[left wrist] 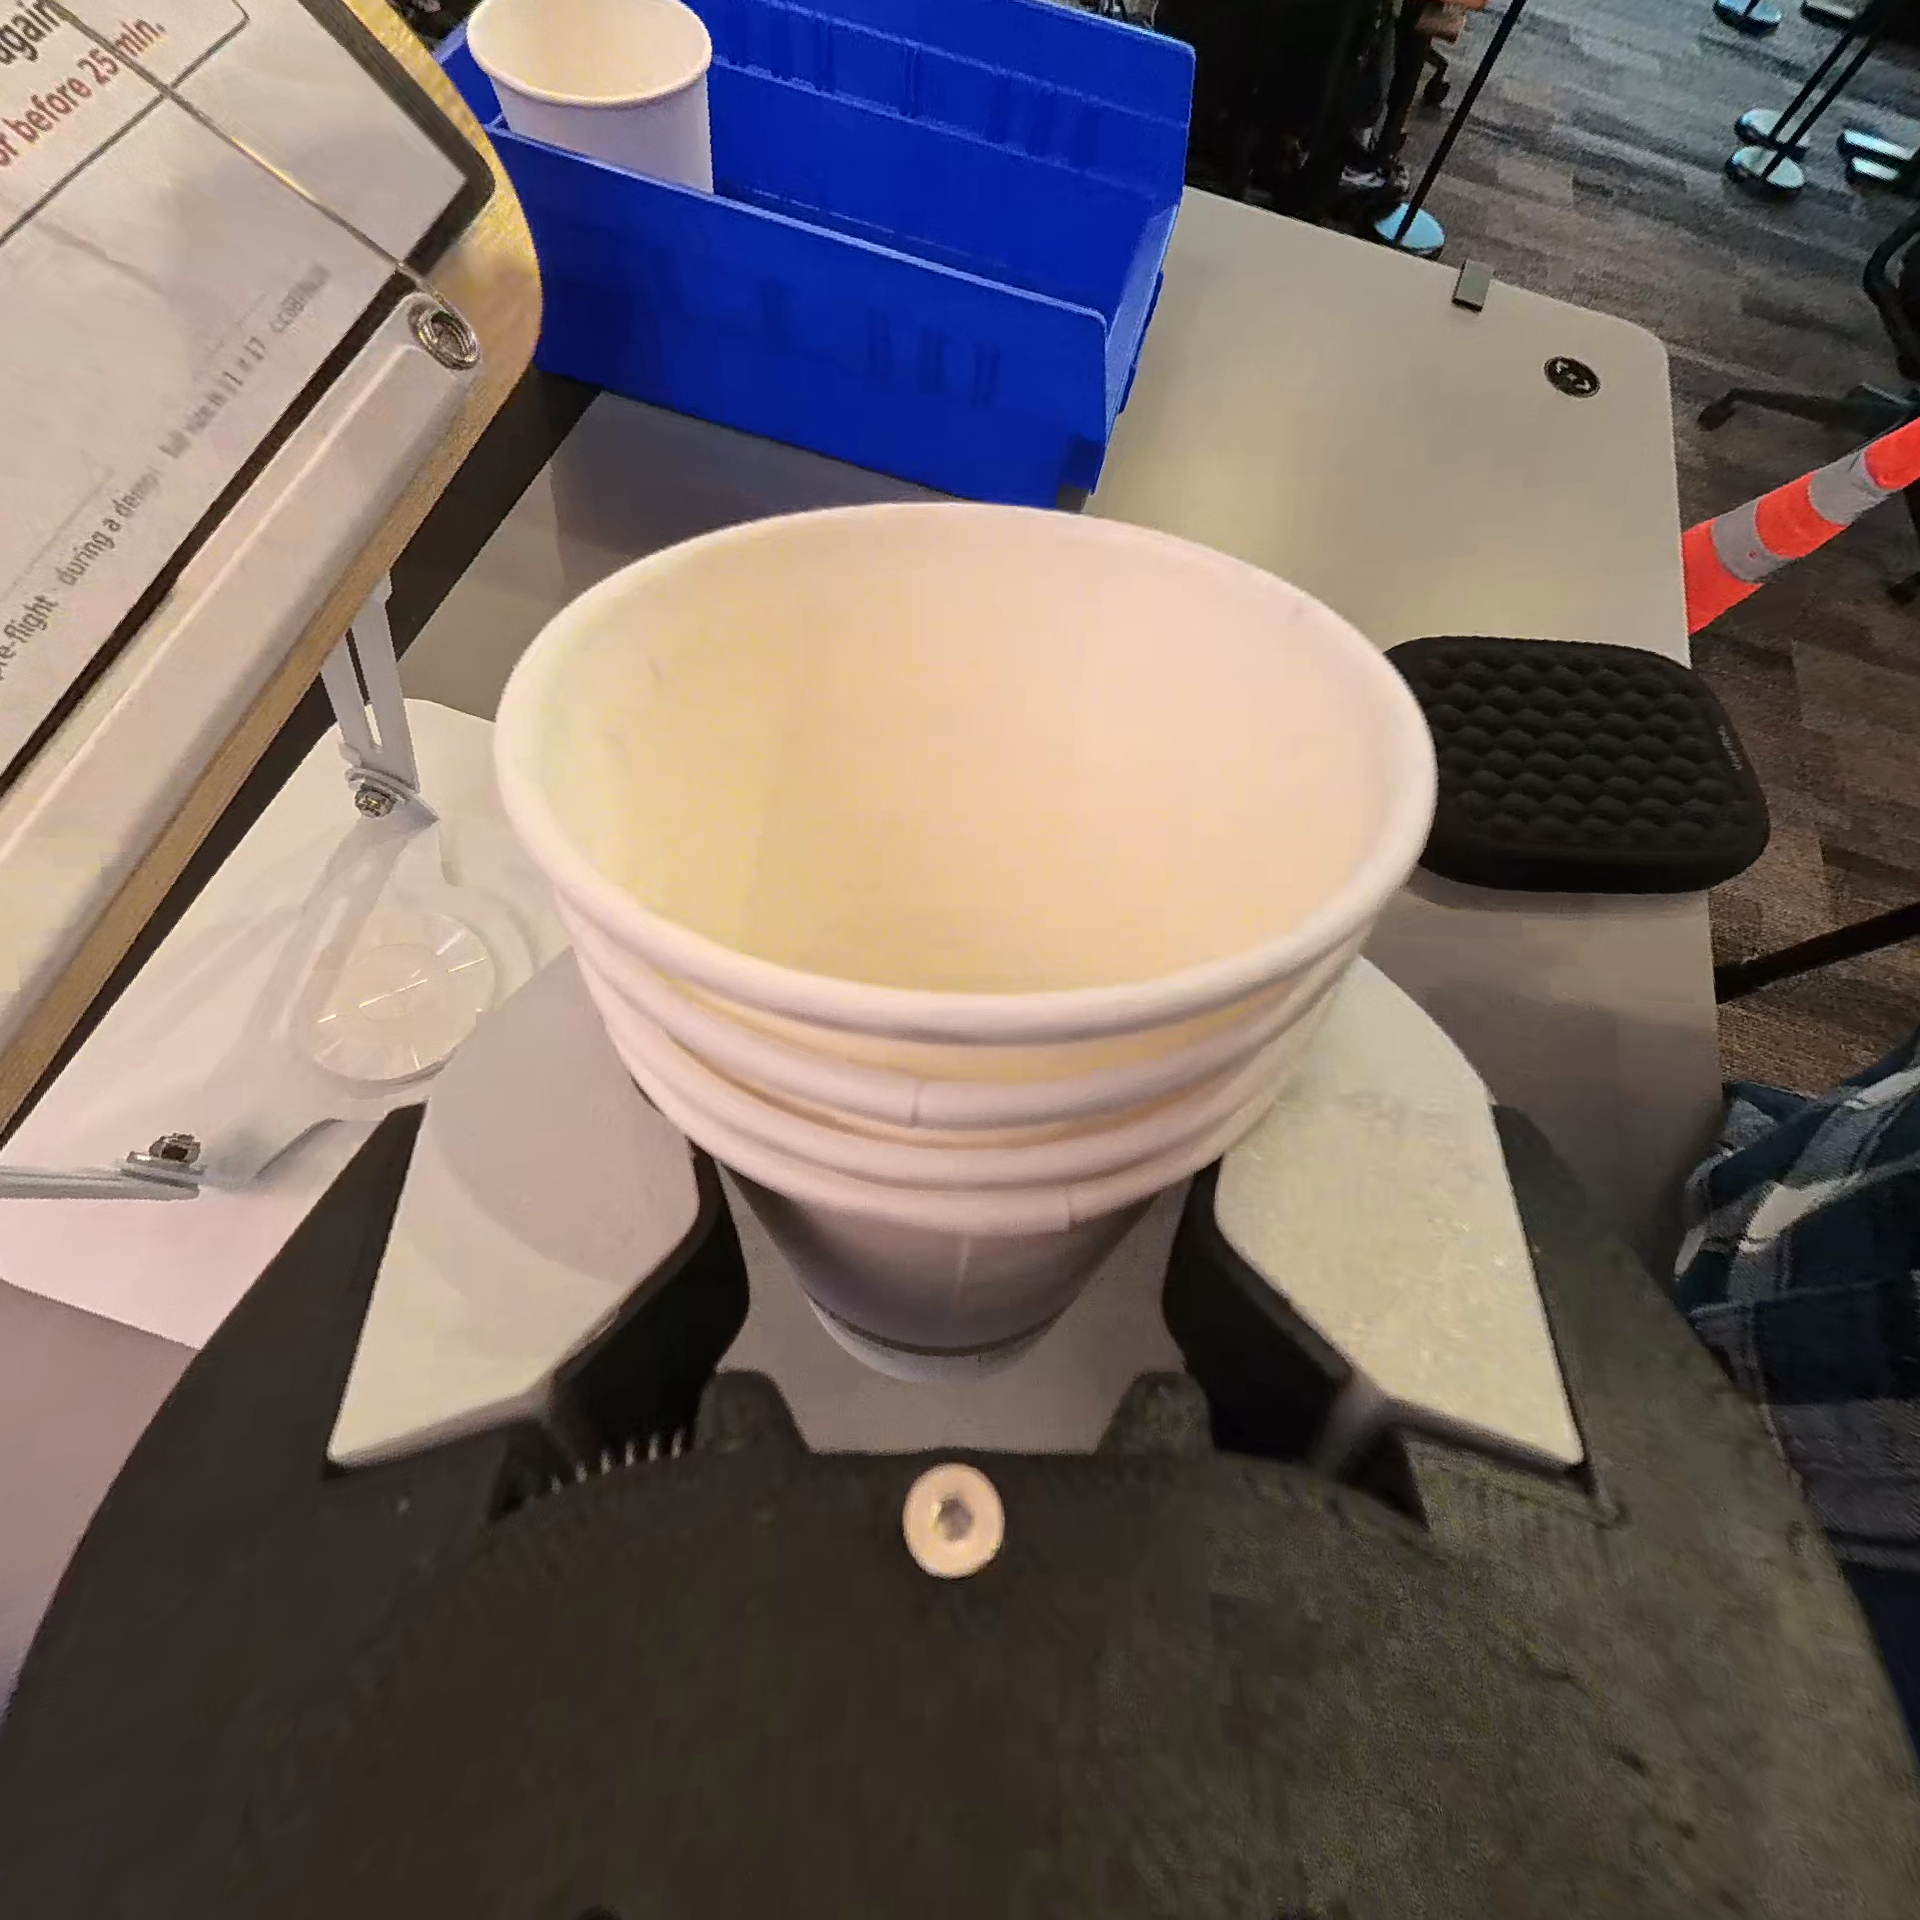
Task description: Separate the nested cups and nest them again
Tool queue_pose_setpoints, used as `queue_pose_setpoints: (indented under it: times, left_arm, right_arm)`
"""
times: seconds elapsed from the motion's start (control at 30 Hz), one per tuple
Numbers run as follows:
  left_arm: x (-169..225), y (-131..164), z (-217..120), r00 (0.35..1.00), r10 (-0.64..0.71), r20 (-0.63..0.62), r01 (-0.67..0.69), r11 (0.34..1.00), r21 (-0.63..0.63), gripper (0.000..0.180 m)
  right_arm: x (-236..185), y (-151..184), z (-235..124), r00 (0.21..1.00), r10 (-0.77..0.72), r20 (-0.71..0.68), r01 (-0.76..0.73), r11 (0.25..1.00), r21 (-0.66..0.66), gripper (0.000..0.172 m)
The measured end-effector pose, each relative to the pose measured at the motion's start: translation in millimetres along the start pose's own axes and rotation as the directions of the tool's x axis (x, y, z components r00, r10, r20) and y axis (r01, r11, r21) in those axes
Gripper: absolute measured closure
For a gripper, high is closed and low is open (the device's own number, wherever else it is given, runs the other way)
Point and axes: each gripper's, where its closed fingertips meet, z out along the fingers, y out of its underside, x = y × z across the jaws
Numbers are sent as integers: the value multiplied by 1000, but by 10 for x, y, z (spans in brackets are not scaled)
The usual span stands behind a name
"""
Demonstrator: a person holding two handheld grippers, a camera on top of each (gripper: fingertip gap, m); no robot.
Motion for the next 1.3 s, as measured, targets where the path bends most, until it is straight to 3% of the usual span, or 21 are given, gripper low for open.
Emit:
queue_pose_setpoints:
  times: [0.03,0.17,0.3,0.67,0.93,1.2,1.3]
  left_arm:
    - [4,-3,3,1000,-1,-2,1,1000,2,78]
    - [4,18,18,1000,1,2,-1,1000,-8,77]
    - [10,32,21,1000,-2,2,2,1000,-14,77]
    - [-34,86,-12,1000,-17,19,17,1000,-26,77]
    - [-43,116,-11,1000,-22,20,23,999,-31,77]
    - [-37,110,24,1000,-18,11,18,999,-37,77]
    - [-33,99,37,1000,-16,9,16,999,-36,77]
  right_arm:
    - [184,142,-18,998,-5,-55,2,999,-45,169]
    - [739,733,46,984,-10,-177,-26,980,-199,169]
    - [1044,1304,274,978,-12,-207,-56,946,-318,169]
    - [1189,2292,1032,989,24,-148,-90,883,-461,168]
    - [1134,2692,1356,994,35,-99,-83,844,-529,168]
    - [1126,2775,1458,995,47,-87,-87,837,-541,168]
    - [1142,2760,1449,995,43,-91,-86,836,-542,154]
